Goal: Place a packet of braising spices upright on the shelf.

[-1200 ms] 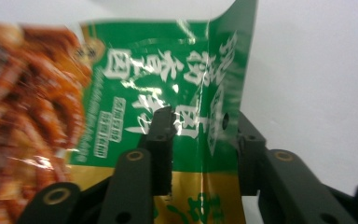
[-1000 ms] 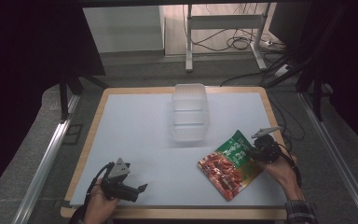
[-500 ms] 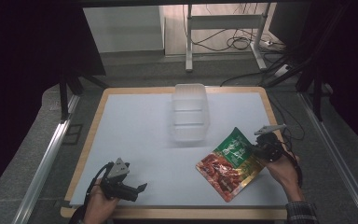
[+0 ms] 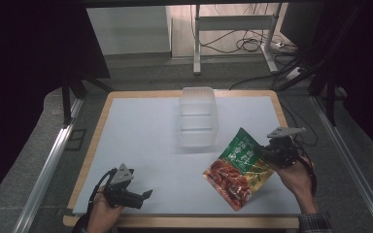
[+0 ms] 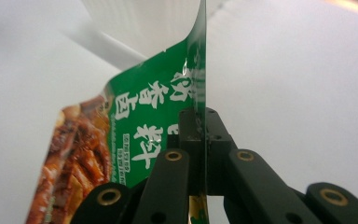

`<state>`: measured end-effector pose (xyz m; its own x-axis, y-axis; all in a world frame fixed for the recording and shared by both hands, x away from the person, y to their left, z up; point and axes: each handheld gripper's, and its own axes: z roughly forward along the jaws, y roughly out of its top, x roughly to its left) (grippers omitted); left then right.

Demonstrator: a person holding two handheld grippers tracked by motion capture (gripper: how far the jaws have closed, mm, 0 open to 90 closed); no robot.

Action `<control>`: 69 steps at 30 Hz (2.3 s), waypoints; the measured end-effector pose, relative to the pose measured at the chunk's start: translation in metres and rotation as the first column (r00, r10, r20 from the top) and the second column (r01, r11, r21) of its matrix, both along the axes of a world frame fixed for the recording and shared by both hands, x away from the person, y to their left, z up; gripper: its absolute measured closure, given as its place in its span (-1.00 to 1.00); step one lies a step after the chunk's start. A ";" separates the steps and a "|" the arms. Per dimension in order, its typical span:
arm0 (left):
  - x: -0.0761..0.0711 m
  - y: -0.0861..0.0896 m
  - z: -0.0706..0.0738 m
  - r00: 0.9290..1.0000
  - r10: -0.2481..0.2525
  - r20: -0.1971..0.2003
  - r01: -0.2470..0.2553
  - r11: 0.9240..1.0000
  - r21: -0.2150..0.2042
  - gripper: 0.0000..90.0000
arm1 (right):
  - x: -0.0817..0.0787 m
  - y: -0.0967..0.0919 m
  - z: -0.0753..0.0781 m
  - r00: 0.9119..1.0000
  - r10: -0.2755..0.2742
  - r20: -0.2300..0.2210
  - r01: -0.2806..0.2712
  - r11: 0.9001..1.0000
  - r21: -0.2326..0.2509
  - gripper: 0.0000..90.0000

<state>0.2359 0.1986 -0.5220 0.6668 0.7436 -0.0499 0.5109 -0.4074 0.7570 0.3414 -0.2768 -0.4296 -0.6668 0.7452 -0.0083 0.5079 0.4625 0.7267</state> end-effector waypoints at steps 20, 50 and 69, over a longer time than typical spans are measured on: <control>-0.001 0.000 0.001 1.000 0.002 0.022 -0.002 1.000 -0.003 -1.00 | -0.021 0.030 0.053 0.994 0.110 0.025 -0.112 0.988 0.103 0.97; -0.001 0.002 0.003 0.999 0.009 0.035 -0.008 1.000 -0.009 -1.00 | -0.011 0.062 0.134 0.968 0.225 0.108 -0.239 0.962 0.135 0.97; -0.001 0.000 0.001 1.000 -0.004 0.024 0.004 1.000 0.008 -1.00 | 0.033 0.080 0.166 0.966 0.198 0.164 -0.225 0.960 0.169 0.97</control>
<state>0.2353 0.1983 -0.5209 0.6708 0.7411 -0.0276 0.4907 -0.4156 0.7658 0.3740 -0.1970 -0.2633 -0.8110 0.5850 0.0081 0.2965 0.3990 0.8677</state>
